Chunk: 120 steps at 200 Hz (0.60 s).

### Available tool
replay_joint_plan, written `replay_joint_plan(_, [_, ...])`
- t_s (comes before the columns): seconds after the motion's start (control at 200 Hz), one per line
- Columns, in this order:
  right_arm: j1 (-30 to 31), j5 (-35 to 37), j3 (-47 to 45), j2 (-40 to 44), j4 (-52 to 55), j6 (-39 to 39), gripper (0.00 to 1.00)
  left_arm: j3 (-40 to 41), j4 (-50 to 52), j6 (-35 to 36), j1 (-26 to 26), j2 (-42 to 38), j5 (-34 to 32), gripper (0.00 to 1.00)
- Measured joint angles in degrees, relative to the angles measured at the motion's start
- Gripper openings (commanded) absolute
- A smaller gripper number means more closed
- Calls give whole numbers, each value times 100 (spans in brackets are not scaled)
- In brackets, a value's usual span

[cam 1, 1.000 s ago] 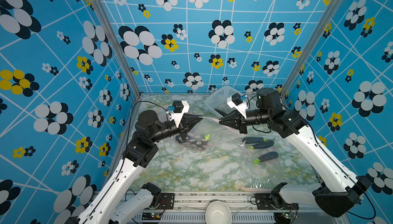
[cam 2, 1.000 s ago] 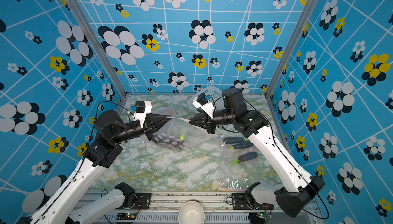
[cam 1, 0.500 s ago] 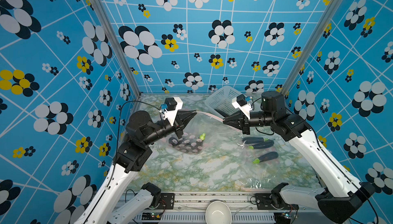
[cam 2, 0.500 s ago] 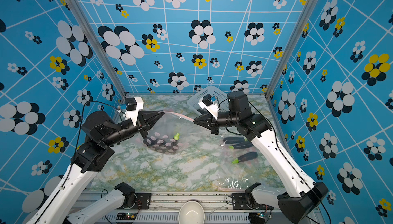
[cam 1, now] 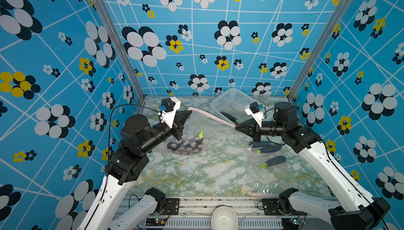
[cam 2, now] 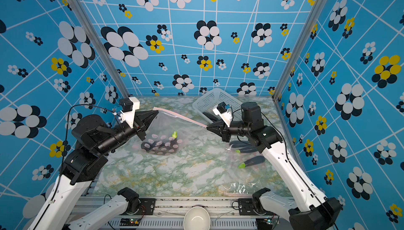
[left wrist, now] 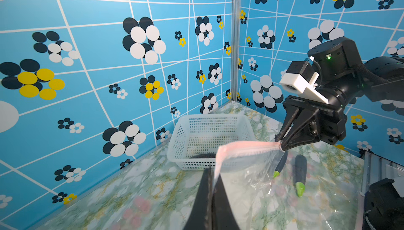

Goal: Place the eggplant in a zip-top bag and seal the zipper
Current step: Zip the zipper on the zipper food storage bag.

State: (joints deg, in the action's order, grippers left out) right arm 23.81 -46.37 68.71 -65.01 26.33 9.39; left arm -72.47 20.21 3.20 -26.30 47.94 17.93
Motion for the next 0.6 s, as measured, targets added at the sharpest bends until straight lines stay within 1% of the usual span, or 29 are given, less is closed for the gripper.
replay_joint_plan(0.065, [0,4,0,-2,2,-31,33,0,2,4,0,0,4,0])
replay_joint_plan(0.12, [-11,72,2,-2,48,-33,43,-4,-9,2,7,0,2,0])
replay_joint_plan(0.245, [-9,275,247,-133,407,-70,48,-4,-192,-22,39,4,70,0])
replay_joint_plan(0.315, [118,494,627,-291,680,15,52,-2,-339,-48,39,39,170,0])
replay_joint_plan(0.42, [474,857,1379,-546,1058,251,61,9,-490,-70,39,120,323,0])
replay_joint_plan(0.6, [859,1318,2549,-1023,1425,522,64,153,-682,-105,39,199,544,0])
